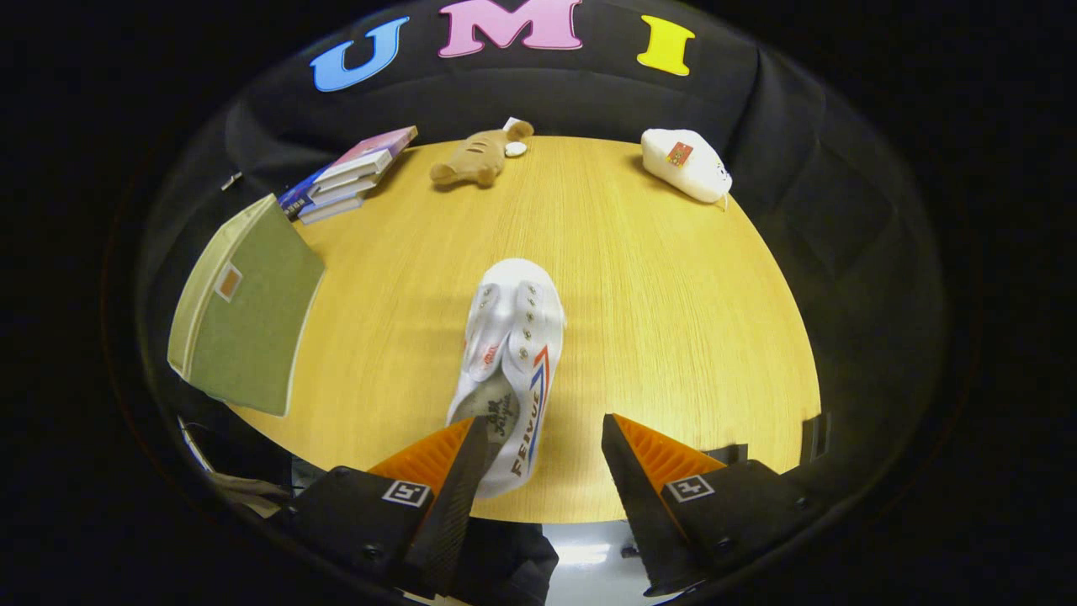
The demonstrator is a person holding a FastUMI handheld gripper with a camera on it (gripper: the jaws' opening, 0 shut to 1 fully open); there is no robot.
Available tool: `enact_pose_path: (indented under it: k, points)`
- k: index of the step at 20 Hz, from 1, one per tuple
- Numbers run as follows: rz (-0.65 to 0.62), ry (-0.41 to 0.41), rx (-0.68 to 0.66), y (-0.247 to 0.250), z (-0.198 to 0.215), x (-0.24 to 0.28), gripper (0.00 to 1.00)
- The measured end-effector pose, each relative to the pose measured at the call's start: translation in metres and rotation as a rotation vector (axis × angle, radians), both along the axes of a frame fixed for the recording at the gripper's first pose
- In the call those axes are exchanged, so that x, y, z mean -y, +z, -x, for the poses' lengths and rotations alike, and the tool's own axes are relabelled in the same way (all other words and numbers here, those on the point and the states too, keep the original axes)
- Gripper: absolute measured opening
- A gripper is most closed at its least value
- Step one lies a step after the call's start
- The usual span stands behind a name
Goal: Open the storage box then place both shoes into the box .Put the left shoe in first, then the right shoe, with the right side of both shoes facing outward in a uniform manner.
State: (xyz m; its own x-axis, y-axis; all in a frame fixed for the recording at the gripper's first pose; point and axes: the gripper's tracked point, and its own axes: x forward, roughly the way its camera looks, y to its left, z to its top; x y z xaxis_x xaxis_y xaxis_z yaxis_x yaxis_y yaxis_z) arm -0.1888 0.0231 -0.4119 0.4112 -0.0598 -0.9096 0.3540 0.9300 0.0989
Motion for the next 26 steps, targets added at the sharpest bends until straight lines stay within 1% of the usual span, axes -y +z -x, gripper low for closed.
enact_pose_path:
  k: [3,5,7,9,10,11,12,13,14,15,17,20,23,26]
  points:
    - [0.017,0.003,0.001,-0.024,-0.017,0.004,0.83]
    - [0.033,0.004,0.028,-0.031,-0.036,0.009,0.82]
    - [0.056,0.010,0.041,-0.037,-0.049,0.016,0.76]
    - [0.050,0.000,0.057,-0.043,-0.062,0.017,0.68]
    - [0.028,0.004,0.059,-0.047,-0.068,0.014,0.59]
    - [0.037,0.003,0.042,-0.049,-0.068,0.012,0.53]
    - [0.078,0.001,0.021,-0.053,-0.065,0.023,0.28]
    - [0.063,-0.005,0.024,-0.051,-0.065,0.023,0.16]
    - [0.033,-0.020,0.040,-0.048,-0.067,0.020,0.08]
    - [0.004,-0.031,0.054,-0.045,-0.069,0.017,0.05]
    - [-0.032,-0.053,0.073,-0.035,-0.068,0.014,0.06]
    - [-0.049,-0.065,0.107,-0.011,-0.072,0.009,0.05]
    - [-0.096,-0.084,0.145,0.022,-0.083,-0.004,0.05]
    - [-0.126,-0.078,0.191,0.062,-0.101,-0.021,0.06]
